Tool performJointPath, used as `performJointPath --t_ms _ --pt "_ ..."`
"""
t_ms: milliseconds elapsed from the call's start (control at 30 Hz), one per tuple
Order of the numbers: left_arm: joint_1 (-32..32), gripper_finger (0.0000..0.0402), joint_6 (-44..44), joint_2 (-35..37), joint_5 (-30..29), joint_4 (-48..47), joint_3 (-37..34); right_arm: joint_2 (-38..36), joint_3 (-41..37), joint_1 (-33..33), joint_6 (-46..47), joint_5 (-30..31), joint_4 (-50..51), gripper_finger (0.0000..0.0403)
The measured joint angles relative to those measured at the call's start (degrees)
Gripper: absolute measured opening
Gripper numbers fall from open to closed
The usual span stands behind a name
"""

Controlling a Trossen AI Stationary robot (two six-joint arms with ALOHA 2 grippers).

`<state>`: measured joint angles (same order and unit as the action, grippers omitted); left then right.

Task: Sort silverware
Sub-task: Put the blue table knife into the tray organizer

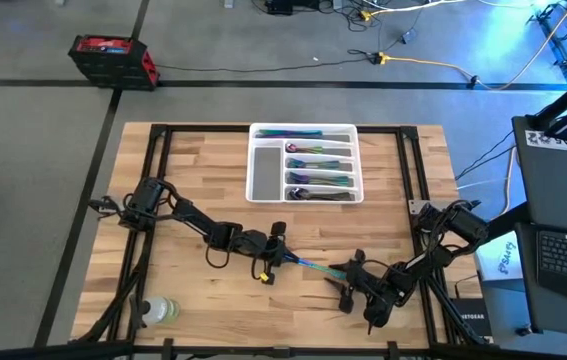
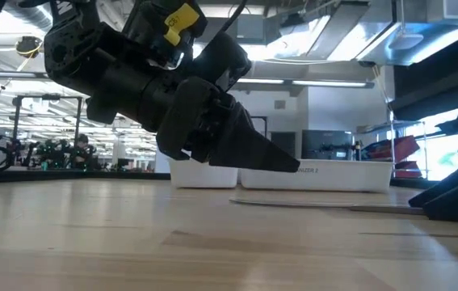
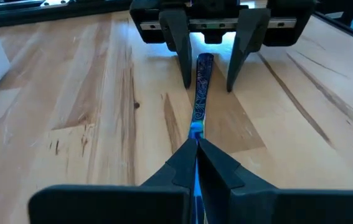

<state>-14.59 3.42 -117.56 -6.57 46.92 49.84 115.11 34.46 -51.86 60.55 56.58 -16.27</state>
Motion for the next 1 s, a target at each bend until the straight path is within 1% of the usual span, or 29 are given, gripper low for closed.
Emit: performJointPath --t_ms 133,633,800,1000 --pt "-0.15 0.0 0.0 0.0 0.01 -0.06 0.0 0.0 0.0 0.04 0.15 0.28 0.43 0.0137" --pt "-0.16 0.0 0.0 0.0 0.0 0.04 0.0 0.0 -0.05 0.13 0.13 1.36 1.69 0.0045" --pt "-0.7 0.0 -0.04 0.03 0.0 0.43 0.16 0.0 -0.04 0.13 -0.35 1.73 1.75 0.0041" --pt "-1.99 0.0 3.0 3.03 -0.01 0.8 2.53 -0.07 0.01 0.13 -0.77 2.1 1.36 0.0041"
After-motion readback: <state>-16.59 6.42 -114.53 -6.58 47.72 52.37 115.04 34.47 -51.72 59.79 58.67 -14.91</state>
